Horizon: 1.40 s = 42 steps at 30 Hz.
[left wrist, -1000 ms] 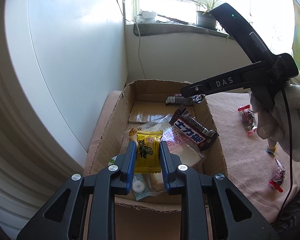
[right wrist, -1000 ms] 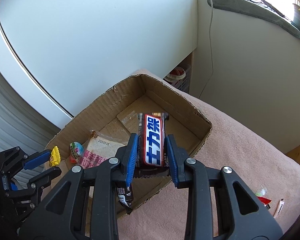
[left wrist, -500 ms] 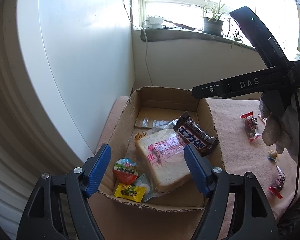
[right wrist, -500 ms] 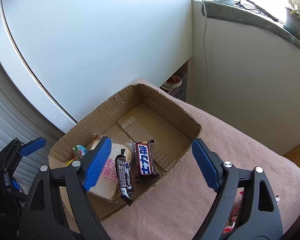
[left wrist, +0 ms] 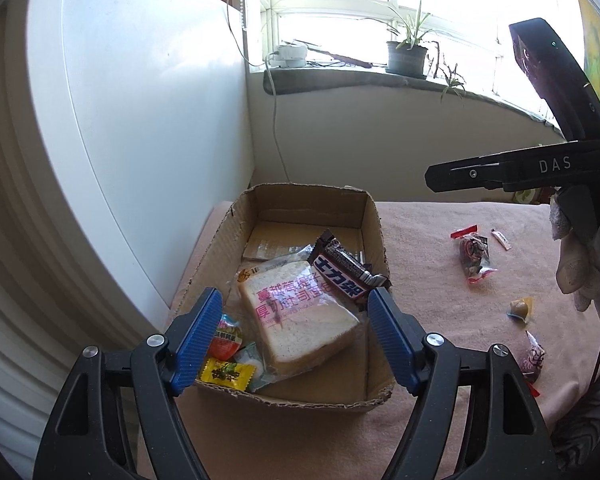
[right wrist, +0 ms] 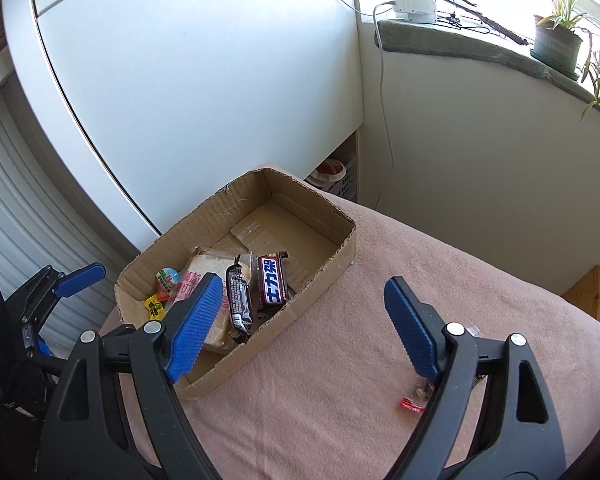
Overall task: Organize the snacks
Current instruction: 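Withdraw both tools from the box toward the remaining snacks, then grasp the clear bag of red-trimmed candy with the left tool while the right tool grasps the egg-shaped candy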
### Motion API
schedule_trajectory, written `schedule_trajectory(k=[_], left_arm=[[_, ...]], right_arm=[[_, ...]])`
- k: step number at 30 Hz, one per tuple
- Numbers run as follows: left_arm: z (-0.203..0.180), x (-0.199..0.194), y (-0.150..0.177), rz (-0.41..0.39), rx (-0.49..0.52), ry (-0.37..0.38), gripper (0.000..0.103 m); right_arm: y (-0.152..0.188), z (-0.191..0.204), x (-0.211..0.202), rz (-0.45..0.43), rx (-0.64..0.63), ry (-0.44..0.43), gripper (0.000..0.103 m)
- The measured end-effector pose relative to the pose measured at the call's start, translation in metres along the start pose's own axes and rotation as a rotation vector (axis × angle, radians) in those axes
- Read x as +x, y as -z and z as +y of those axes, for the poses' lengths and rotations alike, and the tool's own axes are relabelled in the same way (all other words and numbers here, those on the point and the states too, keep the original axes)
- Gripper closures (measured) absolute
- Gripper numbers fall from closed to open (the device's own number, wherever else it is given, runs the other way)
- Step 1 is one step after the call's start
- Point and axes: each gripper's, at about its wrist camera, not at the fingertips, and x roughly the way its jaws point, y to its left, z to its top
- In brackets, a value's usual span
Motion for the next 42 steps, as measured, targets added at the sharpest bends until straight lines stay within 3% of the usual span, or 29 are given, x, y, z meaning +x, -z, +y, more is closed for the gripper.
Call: schedule_trajectory(k=[8,15,26,35,40,42], left_arm=[[-0.032,-0.009,0.007,0.002,0.014,0.080,0.028],[-0.075,-0.012,0.022,0.035,0.039,0.186,0.027],[-0.160,-0.003,0.053,0.142,0.164,0.354,0.027],[-0.193,0.018,0.072,0.196,0.222,0.360,0.027],[-0.203,0.024,0.073,0.203,0.237,0.375,0.027],[-0.207,0.028,0.073,0.203,0.235,0.377,0.027]], right_arm=[[0.045,-0.023,-0.055,-0.037,0.008,0.043,0.018],[0.095,-0.064,-0.080,-0.025,0.102,0.083,0.018],[0.155,-0.095,-0.053,0.099,0.093,0.066,0.018],[0.174,-0.092,-0.021,0.147,0.027,0.065,0.019],[0.174,-0.097,-0.006,0.157,0.033,0.068,0.025],[0.175,-0.097,-0.002,0.165,0.040,0.056,0.035]])
